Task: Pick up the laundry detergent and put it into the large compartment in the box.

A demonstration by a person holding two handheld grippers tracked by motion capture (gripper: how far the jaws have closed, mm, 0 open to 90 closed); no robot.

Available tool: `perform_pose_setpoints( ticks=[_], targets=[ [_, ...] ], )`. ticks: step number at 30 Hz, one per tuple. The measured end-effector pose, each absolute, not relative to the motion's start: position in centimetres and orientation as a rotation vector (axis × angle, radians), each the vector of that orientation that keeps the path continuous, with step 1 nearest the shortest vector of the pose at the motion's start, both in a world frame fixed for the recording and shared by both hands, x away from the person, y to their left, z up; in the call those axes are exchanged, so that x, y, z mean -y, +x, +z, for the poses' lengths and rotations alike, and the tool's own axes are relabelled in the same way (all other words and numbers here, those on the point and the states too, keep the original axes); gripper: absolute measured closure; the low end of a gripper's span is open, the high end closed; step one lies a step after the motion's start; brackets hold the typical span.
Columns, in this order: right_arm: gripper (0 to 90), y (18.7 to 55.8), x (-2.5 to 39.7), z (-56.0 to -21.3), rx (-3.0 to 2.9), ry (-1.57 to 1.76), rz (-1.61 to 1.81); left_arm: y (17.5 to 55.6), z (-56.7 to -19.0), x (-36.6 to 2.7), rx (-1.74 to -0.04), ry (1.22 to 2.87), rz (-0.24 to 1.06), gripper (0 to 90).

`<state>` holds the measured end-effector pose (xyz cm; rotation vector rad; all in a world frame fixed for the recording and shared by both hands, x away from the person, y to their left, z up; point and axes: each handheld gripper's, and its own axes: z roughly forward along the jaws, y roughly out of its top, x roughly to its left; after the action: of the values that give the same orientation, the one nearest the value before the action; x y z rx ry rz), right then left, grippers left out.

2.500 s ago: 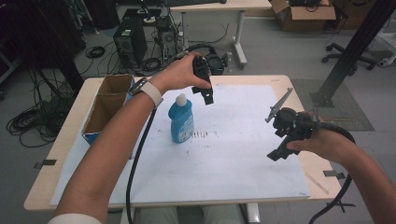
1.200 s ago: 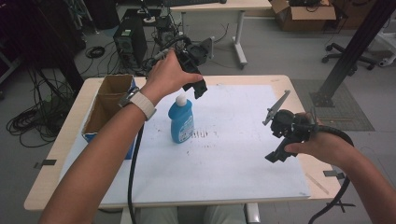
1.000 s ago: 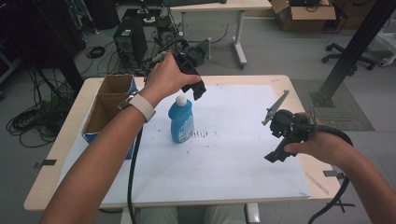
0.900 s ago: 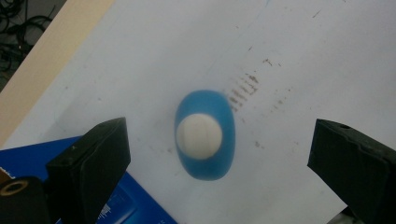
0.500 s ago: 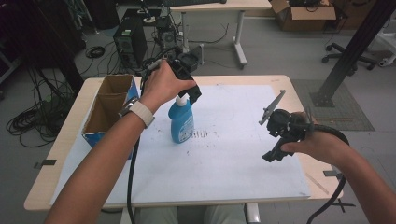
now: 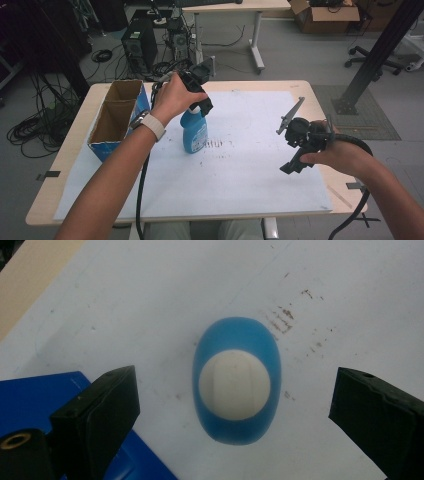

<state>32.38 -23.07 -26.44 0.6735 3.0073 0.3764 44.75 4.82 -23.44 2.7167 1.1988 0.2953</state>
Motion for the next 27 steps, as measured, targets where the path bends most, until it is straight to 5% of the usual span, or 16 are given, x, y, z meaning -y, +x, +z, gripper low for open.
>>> perform_pose_setpoints(
  ticks=[27],
  targets=[
    [11.7,32.7,22.7,-26.8,-3.014,0.671,0.375,45.3,-27.7,-5.1,-1.222,2.728,0.253,7.0]
  ],
)
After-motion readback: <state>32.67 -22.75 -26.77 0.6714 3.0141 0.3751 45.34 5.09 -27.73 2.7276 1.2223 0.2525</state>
